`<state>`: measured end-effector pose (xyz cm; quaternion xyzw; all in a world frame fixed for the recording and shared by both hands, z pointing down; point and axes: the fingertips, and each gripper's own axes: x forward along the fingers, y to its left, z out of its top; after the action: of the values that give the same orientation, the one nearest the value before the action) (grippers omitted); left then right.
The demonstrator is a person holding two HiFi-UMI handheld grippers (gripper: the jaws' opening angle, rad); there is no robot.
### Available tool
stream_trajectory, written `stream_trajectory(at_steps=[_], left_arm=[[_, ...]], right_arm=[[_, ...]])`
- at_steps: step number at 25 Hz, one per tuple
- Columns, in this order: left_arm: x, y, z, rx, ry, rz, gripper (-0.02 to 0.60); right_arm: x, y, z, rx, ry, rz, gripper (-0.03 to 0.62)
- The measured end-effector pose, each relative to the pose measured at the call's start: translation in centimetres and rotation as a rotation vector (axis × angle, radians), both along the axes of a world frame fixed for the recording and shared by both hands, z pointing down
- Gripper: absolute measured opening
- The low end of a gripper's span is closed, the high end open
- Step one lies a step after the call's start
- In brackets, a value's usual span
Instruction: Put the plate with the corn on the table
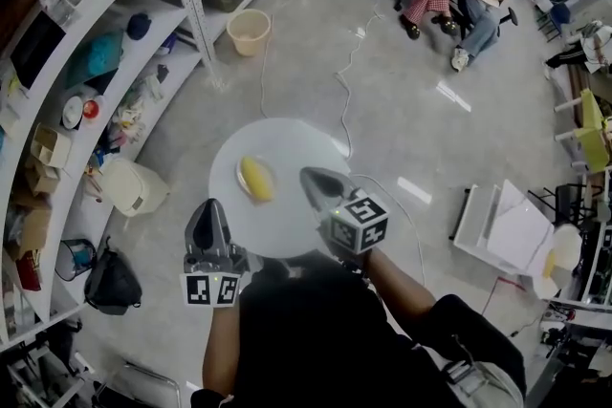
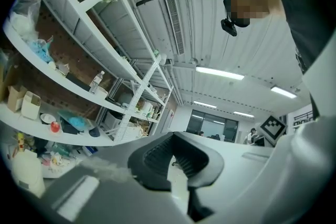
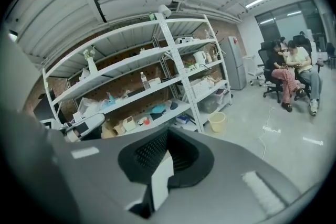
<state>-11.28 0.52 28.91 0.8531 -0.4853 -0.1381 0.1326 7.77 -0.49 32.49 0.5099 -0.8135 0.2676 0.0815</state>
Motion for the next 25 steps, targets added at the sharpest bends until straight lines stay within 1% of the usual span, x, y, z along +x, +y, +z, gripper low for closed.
stream_trajectory(at_steps=[5,15,21,25], left_arm=[[0.7,0.9,-0.6,0.014,-0.023,0.013,0.005],[0.8,0.9,-1.4,0.033,-0.026,0.008,0.005],[0.3,1.2,-0.9,0.018,-0.031,0.002,0.005],[0.4,1.0,-0.9,0.022,-0.033,0.006,0.005]], right_arm=[[0.6,1.3,-0.3,0.014,-0.013,0.002,0.009],[0.0,2.2,-0.8,0.027,-0.023,-0.031,0.009],[-0.6,2.5,-0.7,0.029,-0.029,-0.034,0.009],[-0.7,2.5,-0.8,0.035,-0.034,-0.033,0.009]])
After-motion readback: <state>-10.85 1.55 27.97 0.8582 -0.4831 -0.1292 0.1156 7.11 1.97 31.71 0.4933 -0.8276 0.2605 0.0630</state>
